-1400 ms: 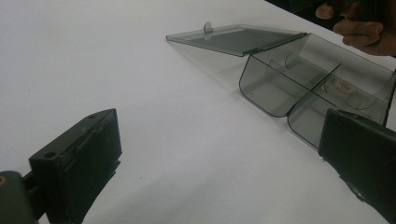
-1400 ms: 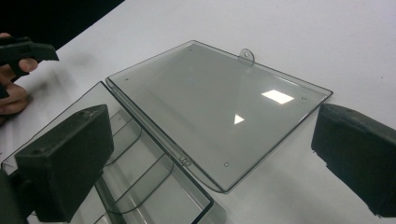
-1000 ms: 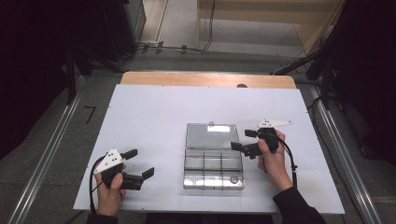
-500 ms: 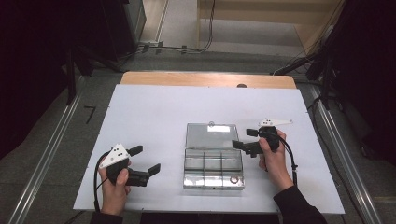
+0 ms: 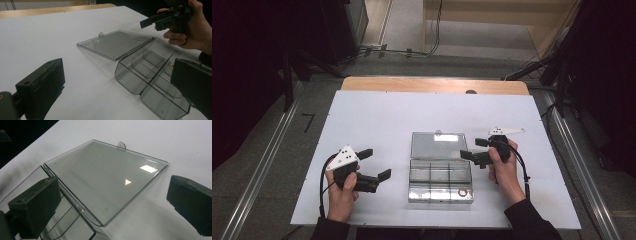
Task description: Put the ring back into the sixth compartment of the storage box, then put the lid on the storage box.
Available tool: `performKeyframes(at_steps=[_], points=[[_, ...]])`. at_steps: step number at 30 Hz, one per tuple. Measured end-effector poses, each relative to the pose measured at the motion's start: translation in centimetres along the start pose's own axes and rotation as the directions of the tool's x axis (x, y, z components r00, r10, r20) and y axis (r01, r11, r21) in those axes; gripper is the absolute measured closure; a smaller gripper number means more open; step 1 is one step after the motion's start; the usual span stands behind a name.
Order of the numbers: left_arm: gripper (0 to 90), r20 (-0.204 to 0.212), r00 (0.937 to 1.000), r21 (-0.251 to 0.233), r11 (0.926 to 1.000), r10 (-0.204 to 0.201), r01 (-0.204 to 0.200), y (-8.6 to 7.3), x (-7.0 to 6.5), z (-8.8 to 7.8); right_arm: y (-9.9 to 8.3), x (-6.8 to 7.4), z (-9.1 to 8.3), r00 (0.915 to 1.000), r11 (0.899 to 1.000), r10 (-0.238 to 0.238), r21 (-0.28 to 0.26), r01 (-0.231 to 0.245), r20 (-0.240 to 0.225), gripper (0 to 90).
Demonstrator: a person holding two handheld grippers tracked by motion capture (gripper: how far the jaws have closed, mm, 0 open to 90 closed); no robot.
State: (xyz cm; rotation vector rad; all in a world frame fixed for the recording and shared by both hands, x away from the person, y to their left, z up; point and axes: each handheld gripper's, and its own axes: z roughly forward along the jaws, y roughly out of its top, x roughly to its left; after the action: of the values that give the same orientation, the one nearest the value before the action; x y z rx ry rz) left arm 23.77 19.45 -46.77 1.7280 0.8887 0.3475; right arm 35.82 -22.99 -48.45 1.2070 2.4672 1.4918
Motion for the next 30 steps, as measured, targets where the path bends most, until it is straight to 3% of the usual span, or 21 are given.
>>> performKeyframes(at_steps=[14, 25, 30], points=[[0.0, 0.047, 0.9986, 0.006, 0.9997, 0.025, -0.025, 1.8, -0.3, 2.6, 0.0, 0.1, 0.0, 0.9999, 1.0, 0.003, -0.001, -0.003, -0.011, 0.0], [0.0, 0.065, 0.9978, 0.006, 0.9999, 0.012, -0.012, 2.7, -0.1, 5.1, -0.1, 0.2, 0.2, 1.0, 1.0, 0.004, -0.001, -0.004, -0.005, 1.8], [0.0, 0.084, 0.9963, 0.014, 0.9997, -0.02, 0.019, 2.7, 0.2, 6.8, -0.2, 0.3, 0.3, 0.9996, 1.0, 0.024, -0.012, -0.024, -0.015, 3.8]])
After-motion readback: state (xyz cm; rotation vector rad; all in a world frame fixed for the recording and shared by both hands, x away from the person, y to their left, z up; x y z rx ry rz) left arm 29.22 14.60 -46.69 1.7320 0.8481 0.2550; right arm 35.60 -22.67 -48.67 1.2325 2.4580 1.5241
